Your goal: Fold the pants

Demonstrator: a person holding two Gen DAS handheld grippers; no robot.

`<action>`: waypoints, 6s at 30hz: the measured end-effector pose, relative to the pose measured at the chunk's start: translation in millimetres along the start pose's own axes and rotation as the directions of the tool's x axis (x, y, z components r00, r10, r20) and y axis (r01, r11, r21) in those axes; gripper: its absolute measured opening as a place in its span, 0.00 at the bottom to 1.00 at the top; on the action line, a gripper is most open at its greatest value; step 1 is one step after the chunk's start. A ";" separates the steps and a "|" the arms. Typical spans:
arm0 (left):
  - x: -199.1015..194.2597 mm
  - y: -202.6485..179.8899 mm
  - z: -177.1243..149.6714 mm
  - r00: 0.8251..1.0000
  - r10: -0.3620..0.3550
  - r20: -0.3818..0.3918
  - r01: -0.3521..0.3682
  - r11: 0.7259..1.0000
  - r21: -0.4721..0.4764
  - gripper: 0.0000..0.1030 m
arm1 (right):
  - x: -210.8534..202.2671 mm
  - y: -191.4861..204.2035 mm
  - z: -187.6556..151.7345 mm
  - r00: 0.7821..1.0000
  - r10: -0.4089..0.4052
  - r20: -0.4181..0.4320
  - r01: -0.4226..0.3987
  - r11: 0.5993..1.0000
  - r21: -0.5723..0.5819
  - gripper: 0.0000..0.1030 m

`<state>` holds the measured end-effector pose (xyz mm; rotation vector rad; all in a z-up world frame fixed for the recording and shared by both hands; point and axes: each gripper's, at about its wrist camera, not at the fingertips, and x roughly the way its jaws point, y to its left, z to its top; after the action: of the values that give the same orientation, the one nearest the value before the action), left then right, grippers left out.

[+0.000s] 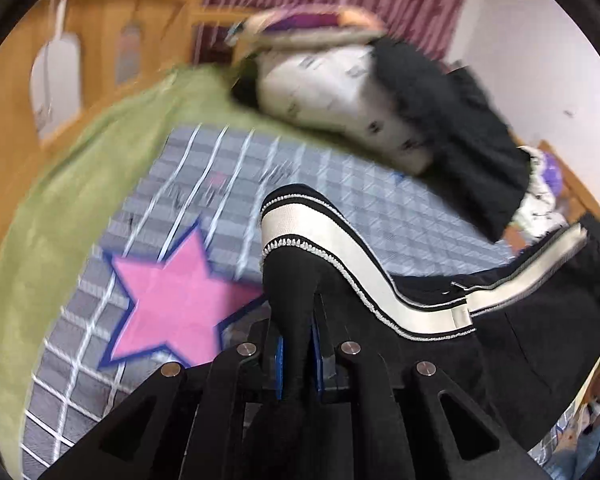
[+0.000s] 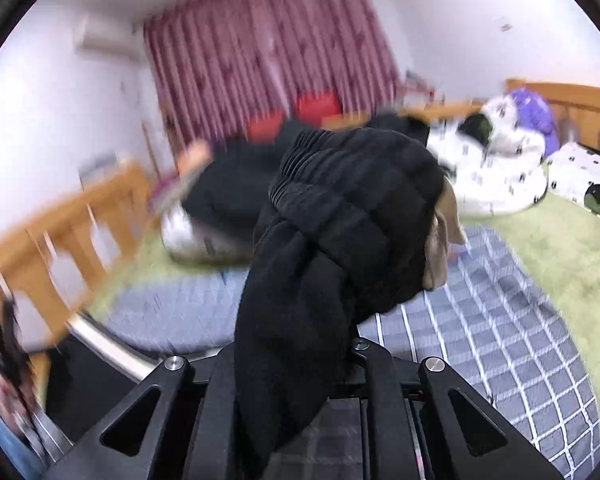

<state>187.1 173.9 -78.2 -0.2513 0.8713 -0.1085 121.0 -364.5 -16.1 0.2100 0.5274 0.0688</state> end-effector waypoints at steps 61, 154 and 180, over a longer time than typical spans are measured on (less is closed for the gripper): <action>-57.8 57.2 -114.4 0.990 0.137 -0.042 -0.137 0.990 0.019 0.65 | 14.7 183.8 -175.1 0.882 0.213 -0.421 -0.245 0.969 -0.023 0.15; 86.9 38.5 -4.4 0.995 -0.004 -0.101 0.009 0.998 0.054 0.66 | 190.2 172.0 -80.3 0.841 0.213 -0.497 -0.263 0.964 -0.031 0.48; 82.0 14.0 -23.0 0.989 0.052 -0.135 -0.027 0.983 0.180 0.65 | 107.0 205.3 -95.8 0.906 0.146 -0.398 -0.270 0.923 -0.275 0.35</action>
<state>221.9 167.3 -156.9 -0.0591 0.9990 -0.1671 162.5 -134.0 -105.1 -0.0753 0.8616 0.4126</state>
